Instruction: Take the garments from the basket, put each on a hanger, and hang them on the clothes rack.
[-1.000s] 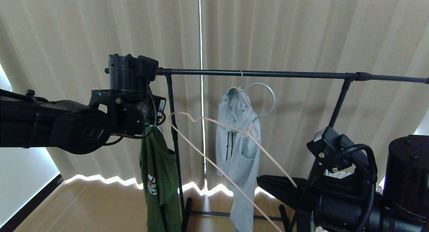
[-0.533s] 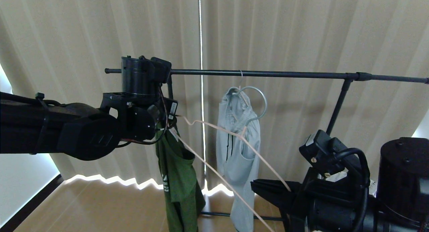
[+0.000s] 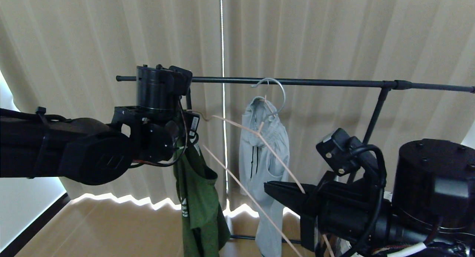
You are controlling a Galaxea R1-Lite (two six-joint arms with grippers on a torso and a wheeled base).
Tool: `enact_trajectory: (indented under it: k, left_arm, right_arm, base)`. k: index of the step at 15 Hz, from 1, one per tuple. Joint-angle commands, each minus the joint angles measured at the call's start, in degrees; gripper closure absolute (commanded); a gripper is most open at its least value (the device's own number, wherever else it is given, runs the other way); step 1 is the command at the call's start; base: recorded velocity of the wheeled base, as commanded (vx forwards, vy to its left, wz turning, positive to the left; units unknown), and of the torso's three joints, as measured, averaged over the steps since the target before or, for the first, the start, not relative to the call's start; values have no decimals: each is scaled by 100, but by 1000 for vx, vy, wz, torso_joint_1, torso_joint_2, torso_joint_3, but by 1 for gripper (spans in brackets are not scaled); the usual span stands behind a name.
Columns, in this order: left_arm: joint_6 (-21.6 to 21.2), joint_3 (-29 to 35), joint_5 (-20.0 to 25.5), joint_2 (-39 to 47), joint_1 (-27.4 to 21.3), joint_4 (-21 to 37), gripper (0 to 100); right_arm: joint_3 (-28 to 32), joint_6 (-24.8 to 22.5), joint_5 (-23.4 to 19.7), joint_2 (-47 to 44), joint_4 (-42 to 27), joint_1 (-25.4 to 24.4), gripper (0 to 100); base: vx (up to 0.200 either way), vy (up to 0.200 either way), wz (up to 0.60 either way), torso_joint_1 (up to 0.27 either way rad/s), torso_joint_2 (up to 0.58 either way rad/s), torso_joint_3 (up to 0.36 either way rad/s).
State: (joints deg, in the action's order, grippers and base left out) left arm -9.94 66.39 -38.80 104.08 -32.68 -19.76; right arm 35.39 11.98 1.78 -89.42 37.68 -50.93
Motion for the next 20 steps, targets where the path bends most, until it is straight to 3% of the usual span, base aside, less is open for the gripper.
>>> enact_trajectory:
  k: [1,8,17,20]
  left_arm:
    - [0,-109,4,-134,-72,-1,100]
    - [-61,-100,22,-125,333,-10,100]
    - [-290,-74,66,-55,245,-28,100]
    - [-334,-126,453,-160,104,-19,100]
  right_arm:
    - [135,-3,7,-506,143,75,100]
    - [-41,15,-11,-375,143,66,100]
    - [-50,15,-319,-287,143,4,100]
    - [3,15,-319,-322,143,4,100]
  base:
    - [0,0,0,0,0,0]
    - [0,0,0,0,0,0]
    - [0,0,0,0,0,0]
    - [0,0,0,0,0,0]
